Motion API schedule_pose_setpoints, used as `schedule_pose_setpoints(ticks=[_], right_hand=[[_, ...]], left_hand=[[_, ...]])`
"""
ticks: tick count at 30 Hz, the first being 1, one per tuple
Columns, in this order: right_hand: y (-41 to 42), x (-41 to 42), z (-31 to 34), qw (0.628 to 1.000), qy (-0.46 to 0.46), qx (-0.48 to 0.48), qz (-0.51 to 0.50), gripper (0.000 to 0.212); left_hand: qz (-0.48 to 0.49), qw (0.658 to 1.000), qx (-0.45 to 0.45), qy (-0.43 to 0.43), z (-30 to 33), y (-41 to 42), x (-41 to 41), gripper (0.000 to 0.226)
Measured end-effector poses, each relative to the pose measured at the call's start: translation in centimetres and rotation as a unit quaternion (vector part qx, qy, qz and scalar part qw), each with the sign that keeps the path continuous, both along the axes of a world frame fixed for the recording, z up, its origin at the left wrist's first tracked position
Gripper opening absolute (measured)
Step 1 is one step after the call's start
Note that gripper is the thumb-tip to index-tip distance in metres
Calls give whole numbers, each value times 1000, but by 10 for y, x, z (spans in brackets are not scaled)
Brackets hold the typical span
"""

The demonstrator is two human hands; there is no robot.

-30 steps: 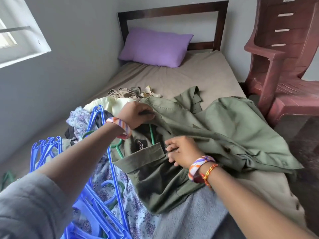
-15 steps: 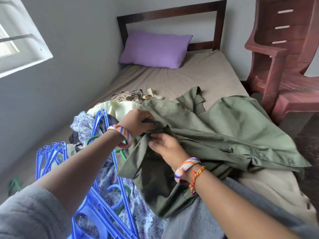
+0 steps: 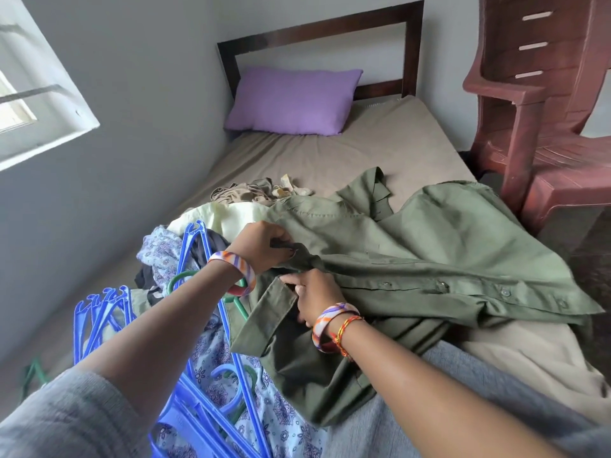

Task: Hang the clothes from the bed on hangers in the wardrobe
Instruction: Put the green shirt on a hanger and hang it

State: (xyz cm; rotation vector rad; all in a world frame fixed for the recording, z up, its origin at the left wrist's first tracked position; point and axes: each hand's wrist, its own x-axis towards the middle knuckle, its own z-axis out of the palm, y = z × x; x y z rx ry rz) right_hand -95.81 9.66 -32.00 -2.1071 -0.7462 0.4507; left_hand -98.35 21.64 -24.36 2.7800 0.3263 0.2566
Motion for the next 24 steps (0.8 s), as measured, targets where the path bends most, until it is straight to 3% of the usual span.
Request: schedule_pose_setpoints(ticks=[9,13,17,20,24], right_hand=[[9,7,3,994,-69,4,-87,17],[3,9,3,971,37,164,-169,15],[-1,9,8,933,171,251,-192,5],[-1,5,9,905,239,286,-206,30],[0,1,11,880,248,333,-231,32]], left_hand=[[-3,1000,-4,-18,8,-4,2,9],[-54,998,9,-6,6,-4,-2,11],[-90,996,0,-9,3,-6,-6,12],[-99,995,9,2,8,-6,-8,12],[-111,991,66,44,19,-10,-11,17]])
